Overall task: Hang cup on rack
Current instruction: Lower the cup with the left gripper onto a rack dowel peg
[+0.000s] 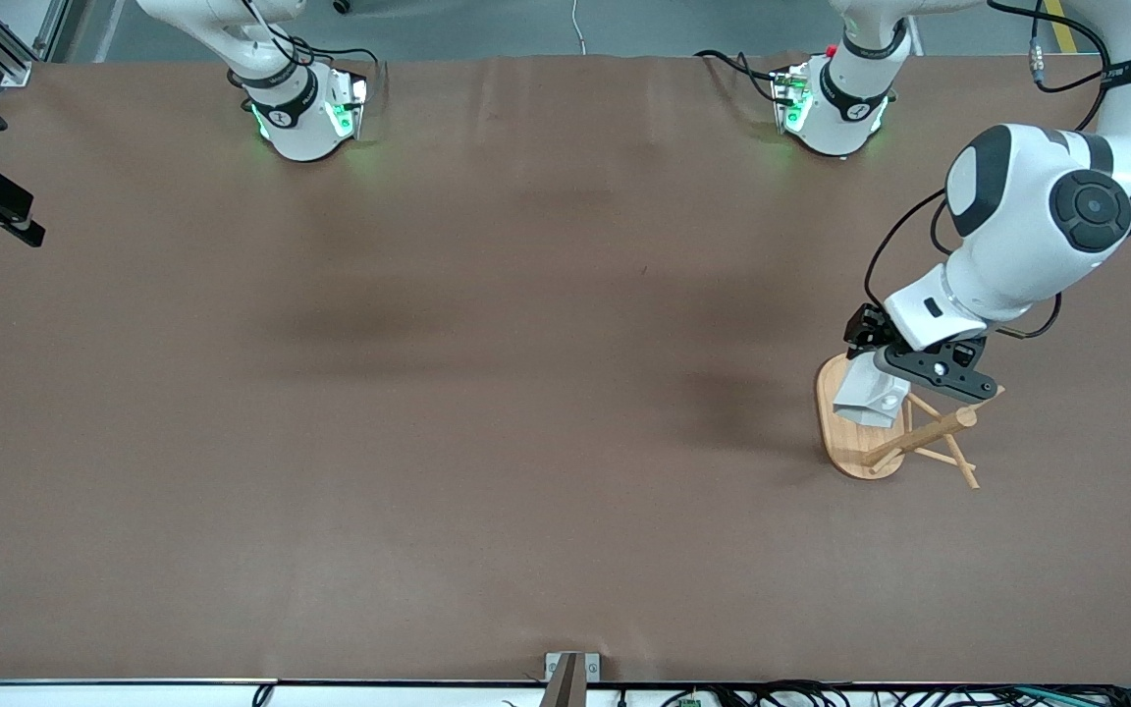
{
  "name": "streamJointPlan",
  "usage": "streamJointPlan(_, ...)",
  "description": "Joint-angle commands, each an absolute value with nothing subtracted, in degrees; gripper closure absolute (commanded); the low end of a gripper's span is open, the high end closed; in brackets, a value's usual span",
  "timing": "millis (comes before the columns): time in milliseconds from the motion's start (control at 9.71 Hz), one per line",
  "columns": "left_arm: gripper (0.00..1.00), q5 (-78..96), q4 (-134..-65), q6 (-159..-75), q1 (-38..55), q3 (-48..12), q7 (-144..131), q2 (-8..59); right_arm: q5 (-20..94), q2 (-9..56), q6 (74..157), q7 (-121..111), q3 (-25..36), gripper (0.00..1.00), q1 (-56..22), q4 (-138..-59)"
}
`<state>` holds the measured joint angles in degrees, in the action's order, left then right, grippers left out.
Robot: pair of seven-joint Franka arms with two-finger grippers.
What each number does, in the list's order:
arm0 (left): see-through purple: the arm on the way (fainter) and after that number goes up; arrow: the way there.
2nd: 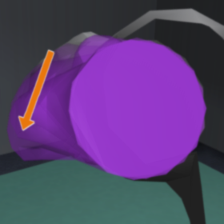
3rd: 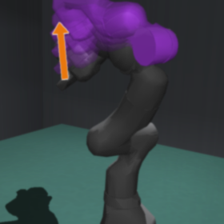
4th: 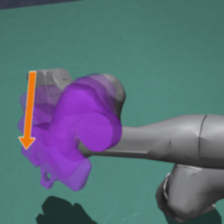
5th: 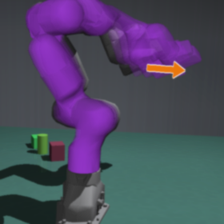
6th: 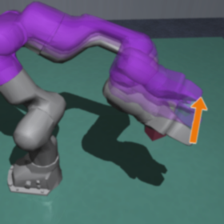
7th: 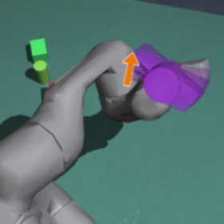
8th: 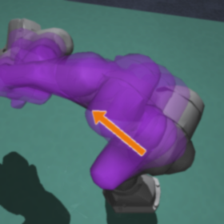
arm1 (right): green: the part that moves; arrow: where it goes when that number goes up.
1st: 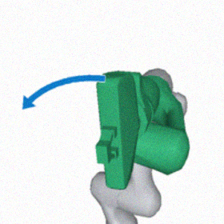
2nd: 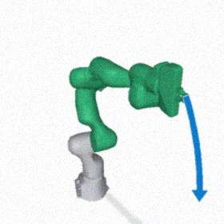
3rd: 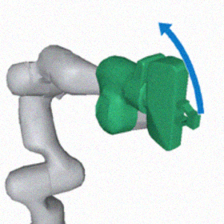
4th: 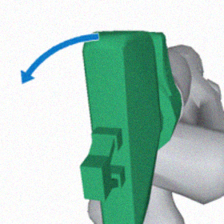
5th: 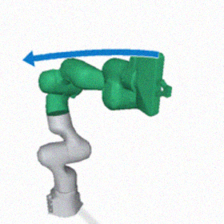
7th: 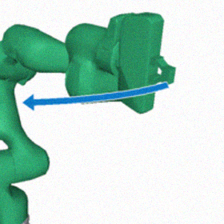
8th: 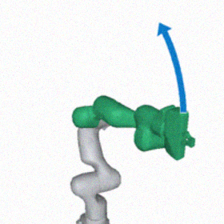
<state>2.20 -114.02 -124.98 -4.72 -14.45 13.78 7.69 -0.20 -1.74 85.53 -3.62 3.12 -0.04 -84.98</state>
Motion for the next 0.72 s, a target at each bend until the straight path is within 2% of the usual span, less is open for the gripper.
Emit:
streamJointPlan(0,0.96,2.0,-114.6,-127.3,-5.9,-15.0,14.9,10.2,-1.4,-3.1,84.6,0.2,2.9,0.00,-0.5,-88.1)
streamJointPlan(412,0.93,2.0,-113.5,-127.3,-7.9,-14.7,17.7,11.8,-0.8,-3.3,86.0,0.3,2.9,0.00,-0.6,-89.0)
streamJointPlan(515,0.90,2.0,-113.4,-127.3,-7.9,-14.7,18.0,12.0,-0.6,-3.3,86.0,0.3,2.8,0.00,-0.7,-88.9)
streamJointPlan(618,0.79,2.1,-112.7,-127.2,-7.9,-14.7,18.1,12.5,-0.5,-3.3,85.9,0.3,2.8,0.00,-0.6,-88.9)
